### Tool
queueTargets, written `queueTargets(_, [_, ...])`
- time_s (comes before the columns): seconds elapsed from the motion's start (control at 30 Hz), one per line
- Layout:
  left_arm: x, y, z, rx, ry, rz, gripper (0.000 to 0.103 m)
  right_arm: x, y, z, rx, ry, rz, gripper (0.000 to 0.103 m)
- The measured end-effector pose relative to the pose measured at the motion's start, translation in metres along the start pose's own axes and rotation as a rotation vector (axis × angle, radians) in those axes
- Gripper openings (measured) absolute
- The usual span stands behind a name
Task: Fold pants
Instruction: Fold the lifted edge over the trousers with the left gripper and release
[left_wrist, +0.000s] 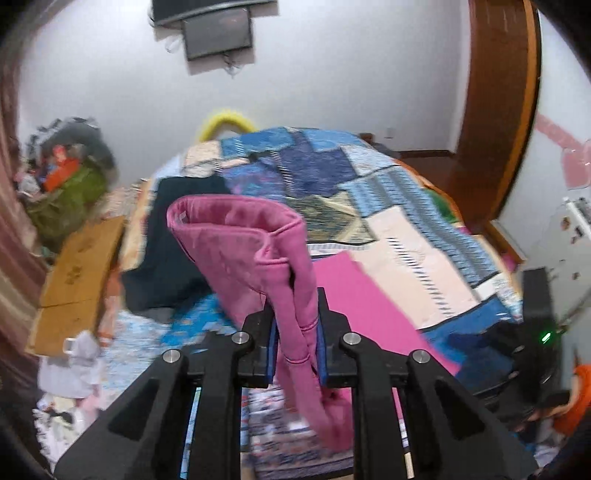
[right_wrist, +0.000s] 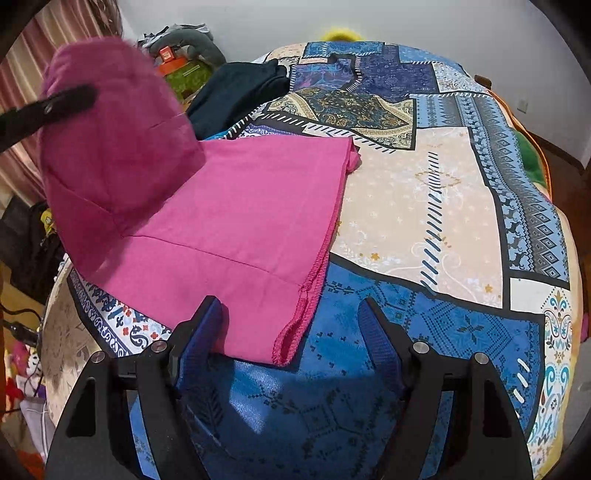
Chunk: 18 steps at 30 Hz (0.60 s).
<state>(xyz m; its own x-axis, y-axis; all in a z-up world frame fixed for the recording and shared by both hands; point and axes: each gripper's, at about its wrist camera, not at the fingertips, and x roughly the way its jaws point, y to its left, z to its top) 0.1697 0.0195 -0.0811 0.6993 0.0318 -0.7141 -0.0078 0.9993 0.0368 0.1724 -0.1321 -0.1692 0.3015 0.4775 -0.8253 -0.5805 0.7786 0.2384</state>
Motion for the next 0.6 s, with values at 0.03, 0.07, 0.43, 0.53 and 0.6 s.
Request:
queueTargets(0.03, [0.006, -0.004, 0.004, -0.007, 0.016, -0.036, 0.016, 0.000, -0.001, 0.000, 0.001, -0.001, 0.002, 0.073])
queueTargets(0.07, [0.010, -0.007, 0.006, -0.013, 0.028, -0.057, 0.016, 0.000, -0.001, 0.000, 0.002, -0.001, 0.004, 0.073])
queueTargets(0.43, [0.054, -0.029, -0.005, -0.073, 0.221, -0.240, 0.015, 0.001, -0.004, 0.000, 0.001, -0.006, 0.018, 0.073])
queueTargets(0.53, [0.059, -0.038, -0.012, -0.036, 0.245, -0.224, 0.016, 0.002, -0.003, 0.000, 0.001, -0.006, 0.018, 0.073])
queueTargets(0.6, [0.058, -0.042, -0.015, -0.008, 0.247, -0.220, 0.022, 0.002, -0.003, 0.000, 0.002, -0.006, 0.018, 0.073])
